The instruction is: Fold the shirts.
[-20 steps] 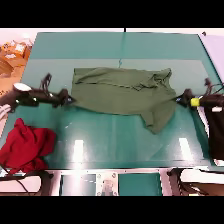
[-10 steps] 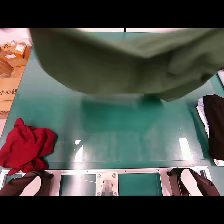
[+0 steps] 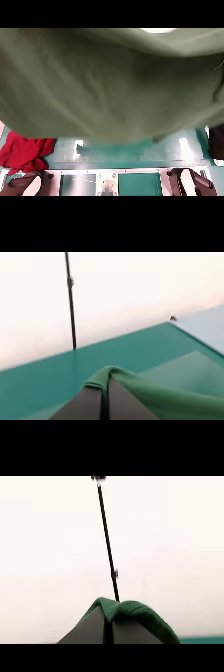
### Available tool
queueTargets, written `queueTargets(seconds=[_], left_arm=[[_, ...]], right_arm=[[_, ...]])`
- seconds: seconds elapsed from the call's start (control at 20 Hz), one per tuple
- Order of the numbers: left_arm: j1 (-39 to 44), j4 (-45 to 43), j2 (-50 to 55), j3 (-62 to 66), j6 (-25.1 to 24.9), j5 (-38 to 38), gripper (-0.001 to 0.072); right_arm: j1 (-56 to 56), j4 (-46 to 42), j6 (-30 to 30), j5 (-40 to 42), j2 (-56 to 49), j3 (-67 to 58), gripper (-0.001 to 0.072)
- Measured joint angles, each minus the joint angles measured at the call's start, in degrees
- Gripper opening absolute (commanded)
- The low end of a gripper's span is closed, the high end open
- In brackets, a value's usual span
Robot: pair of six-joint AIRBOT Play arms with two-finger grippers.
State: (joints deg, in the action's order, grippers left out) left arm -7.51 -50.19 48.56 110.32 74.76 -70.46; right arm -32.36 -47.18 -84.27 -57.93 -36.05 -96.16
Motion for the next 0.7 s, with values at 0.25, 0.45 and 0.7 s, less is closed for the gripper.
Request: queueTargets(seconds=[0.25, 0.45, 0.7], left_arm=[[0.0, -0.2, 11.1, -10.8, -1.3, -2.4, 0.0021], [0.1, 3.7, 25.1, -20.0, -5.7, 2.0, 0.0021], [0.2, 9.4, 41.8, -23.4, -9.4, 8.5, 0.0021]], right_arm=[[1.3, 2.2, 0.0, -2.2, -9.6, 14.9, 0.0011], [6.1, 3.8, 5.2, 5.9, -22.6, 27.1, 0.0011], [9.5, 5.3, 8.7, 13.9, -43.6, 27.4, 0.0011]])
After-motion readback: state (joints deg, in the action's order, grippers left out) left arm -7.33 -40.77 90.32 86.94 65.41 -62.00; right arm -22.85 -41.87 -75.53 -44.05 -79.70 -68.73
